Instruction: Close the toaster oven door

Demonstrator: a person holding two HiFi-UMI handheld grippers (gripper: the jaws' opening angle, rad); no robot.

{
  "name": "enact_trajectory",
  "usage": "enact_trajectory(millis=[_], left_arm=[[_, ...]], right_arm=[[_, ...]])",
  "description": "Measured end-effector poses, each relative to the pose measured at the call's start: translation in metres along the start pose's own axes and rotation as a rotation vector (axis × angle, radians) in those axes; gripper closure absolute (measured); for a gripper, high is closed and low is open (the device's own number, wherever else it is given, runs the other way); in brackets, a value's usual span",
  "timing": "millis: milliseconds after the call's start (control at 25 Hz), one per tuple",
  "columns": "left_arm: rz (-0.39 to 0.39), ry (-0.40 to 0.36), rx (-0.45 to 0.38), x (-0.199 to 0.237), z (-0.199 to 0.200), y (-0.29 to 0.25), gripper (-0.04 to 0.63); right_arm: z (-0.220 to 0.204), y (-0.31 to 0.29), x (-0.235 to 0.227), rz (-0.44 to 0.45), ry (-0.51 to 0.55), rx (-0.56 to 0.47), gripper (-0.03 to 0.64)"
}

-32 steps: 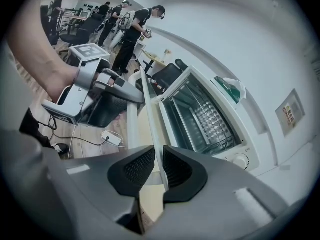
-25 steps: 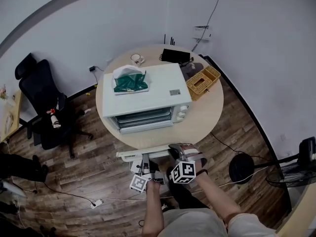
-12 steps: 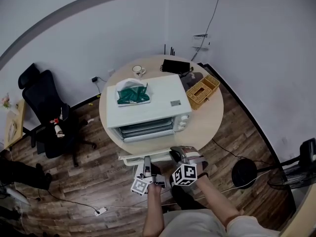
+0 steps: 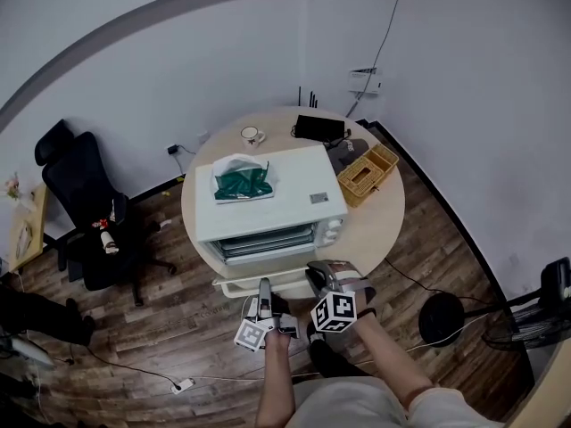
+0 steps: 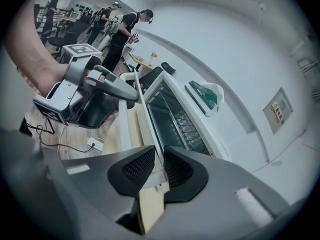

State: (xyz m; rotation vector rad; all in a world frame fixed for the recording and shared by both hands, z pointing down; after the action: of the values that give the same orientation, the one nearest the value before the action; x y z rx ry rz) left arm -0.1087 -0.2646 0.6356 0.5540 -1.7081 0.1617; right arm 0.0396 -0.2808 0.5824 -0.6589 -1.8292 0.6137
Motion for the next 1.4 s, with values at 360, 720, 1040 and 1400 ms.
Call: enact_trajectory(millis=[360,720,1040,1400], left_arm=[[-0.001,-0.027,-0.018,-0.010,0.016,-0.021,0.440],[0.034,-0.007,-0.012,-0.010,0.030,-0.038,0.442],[0.049,-0.016,-0.026,-0.009,0.037,-0.049,0.443],[0.087,0.024,-0.023,-0.007,0.045,-0.059,0.445]], right_arm=[[0.008,-0.009,-0.026,-0.001,-0.012,-0.035,0.560],[0.009,-0.002,-0.048,-0.010,-0.178,-0.071,0.558],[-0.005,0.008,-0.048,0.026,-0.356,-0.093,0.558],[-0.016,0.018,-0.041,0.040,-0.483,-0.139,0.558]])
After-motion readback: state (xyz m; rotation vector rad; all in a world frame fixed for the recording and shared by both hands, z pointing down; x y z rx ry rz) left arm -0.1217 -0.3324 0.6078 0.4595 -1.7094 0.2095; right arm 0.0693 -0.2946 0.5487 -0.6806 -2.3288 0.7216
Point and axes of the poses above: the fingertips, and each gripper's own axes: y backward along the fingers, x to its left, z out of its top, the point moved 5 cm from there along y, backward along the fingers, and after that the axes turned 15 degrees about x, right-handed, at the moved point
